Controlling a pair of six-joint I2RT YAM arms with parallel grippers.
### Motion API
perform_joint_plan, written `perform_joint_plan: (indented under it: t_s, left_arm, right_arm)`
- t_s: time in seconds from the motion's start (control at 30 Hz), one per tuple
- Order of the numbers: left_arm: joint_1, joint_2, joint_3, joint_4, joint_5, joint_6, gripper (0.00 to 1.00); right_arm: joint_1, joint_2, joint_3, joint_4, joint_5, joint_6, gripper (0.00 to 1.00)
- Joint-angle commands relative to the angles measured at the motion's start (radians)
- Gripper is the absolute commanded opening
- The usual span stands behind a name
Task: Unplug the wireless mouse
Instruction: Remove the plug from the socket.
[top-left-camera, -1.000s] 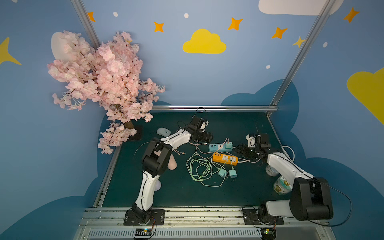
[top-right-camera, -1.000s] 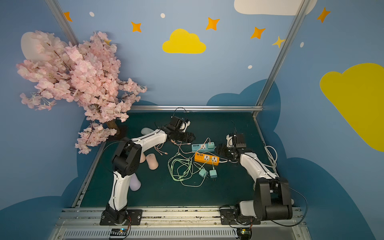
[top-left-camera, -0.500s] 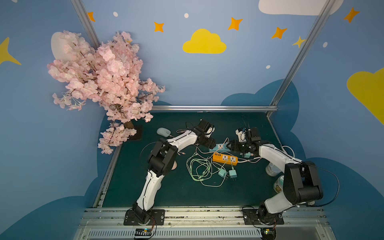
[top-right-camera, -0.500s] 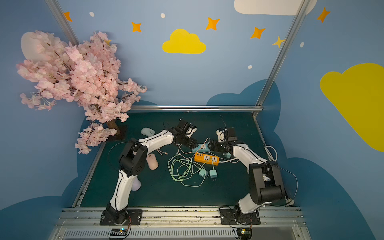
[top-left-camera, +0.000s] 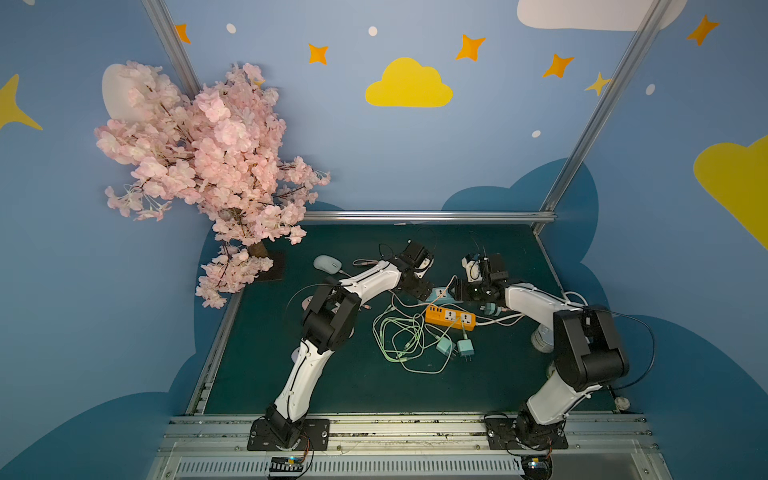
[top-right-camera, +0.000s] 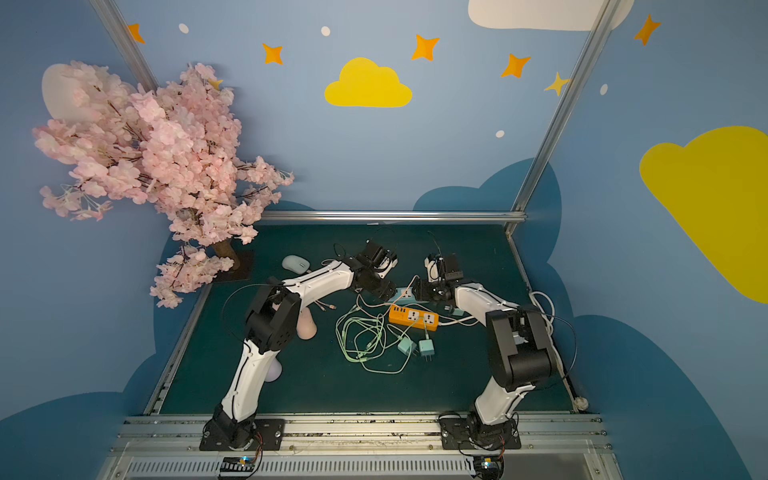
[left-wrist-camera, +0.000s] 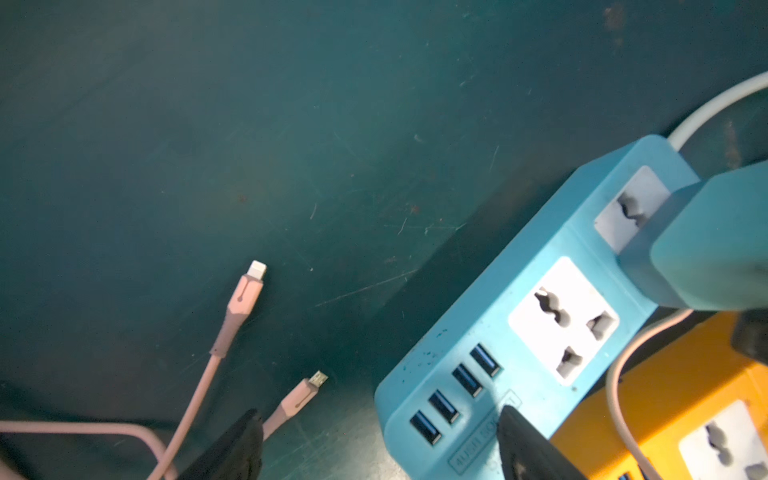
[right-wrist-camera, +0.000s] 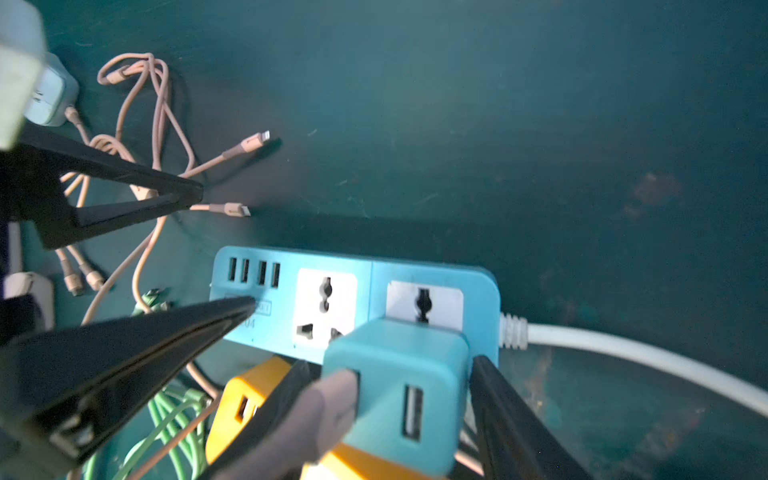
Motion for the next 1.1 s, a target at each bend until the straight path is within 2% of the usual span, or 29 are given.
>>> perform_joint_plan:
  t_s: [0.0,0.1,0.2,0.37,0.63,0.8,0.9,1.07]
  left_arm:
    - [-0.013,0.041,-0.007,-0.058,-0.089,0.038,0.87]
    - [-0.023,0.053,-0.008,-0.066,-0.132,0.049,0.87]
    - [-0.027,0.062,-0.007,-0.070,-0.144,0.051,0.87]
    - [-0.028,0.068,0.002,-0.073,-0.141,0.048,0.88]
    - [-0.028,0.090,0.036,-0.095,-0.125,0.038,0.88]
    - [-0.026,0.085,0.044,-0.097,-0.082,0.021,0.89]
    - [-0.014,0.038,0.022,-0.062,-0.036,-0.012,0.90]
    - [0.040,-0.133,-0.138,0.127,0.093,-0.113,0.93]
  right_arm:
    - [0.022,0.035,0.052,-0.005,0.118,-0.029,0.62]
    - [0.030,0.045,0.057,0.004,0.142,-0.027,0.59]
    - [0.037,0.040,0.052,0.010,0.144,-0.026,0.44]
    - [0.060,0.008,0.055,-0.007,0.179,-0.027,0.35]
    - [0.083,-0.086,0.060,-0.031,0.251,-0.021,0.34]
    - [0.080,-0.087,0.096,-0.040,0.239,-0.015,0.34]
    - [0.077,-0.079,0.124,-0.057,0.204,0.001,0.34]
    - [0.067,-0.088,0.128,-0.030,0.166,0.026,0.35]
